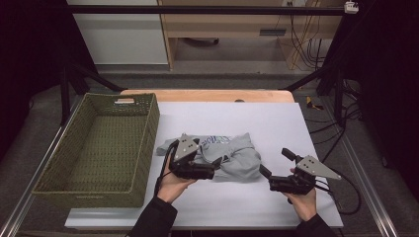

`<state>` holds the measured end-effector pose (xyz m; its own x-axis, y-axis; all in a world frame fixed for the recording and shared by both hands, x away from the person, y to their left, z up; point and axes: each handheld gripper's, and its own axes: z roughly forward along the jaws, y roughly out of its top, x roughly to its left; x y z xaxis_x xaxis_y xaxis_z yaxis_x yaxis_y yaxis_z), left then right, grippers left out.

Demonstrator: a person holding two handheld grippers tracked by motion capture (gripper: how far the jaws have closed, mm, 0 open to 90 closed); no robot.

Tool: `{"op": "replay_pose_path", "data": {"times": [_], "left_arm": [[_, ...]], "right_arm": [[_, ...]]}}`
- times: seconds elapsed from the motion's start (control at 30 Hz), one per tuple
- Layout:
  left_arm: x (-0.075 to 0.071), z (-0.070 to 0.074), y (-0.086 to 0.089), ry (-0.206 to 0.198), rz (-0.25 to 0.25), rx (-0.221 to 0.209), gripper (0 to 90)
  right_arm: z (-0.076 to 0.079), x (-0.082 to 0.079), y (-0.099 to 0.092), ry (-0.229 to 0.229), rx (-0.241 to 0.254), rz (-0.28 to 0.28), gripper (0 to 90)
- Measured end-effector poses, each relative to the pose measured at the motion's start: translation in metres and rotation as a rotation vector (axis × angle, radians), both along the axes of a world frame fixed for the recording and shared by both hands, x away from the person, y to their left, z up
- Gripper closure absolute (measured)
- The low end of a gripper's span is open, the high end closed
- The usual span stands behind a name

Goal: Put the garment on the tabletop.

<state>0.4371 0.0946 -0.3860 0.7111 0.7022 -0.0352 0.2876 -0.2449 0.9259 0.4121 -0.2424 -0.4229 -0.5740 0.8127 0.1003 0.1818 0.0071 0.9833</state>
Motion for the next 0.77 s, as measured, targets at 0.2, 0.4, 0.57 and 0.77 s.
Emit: {"op": "replay_pose_path", "data": {"times": [0.2, 0.4, 0.57, 0.77], "left_arm": [[-0.015, -0.019, 0.016, -0.025, 0.031, -0.055, 5.5], [-0.019, -0.027, 0.028, -0.052, 0.054, -0.080, 5.5], [-0.020, -0.029, 0.036, -0.077, 0.052, -0.085, 5.5], [-0.022, -0.031, 0.039, -0.071, 0.048, -0.074, 4.3]], "right_arm": [[-0.002, 0.000, -0.001, 0.011, 0.002, 0.001, 0.4], [-0.004, 0.000, -0.001, 0.008, -0.006, 0.003, 0.4], [-0.006, 0.001, 0.000, 0.023, 0.006, 0.007, 0.4], [-0.009, 0.001, 0.000, 0.024, -0.002, 0.014, 0.4]]}}
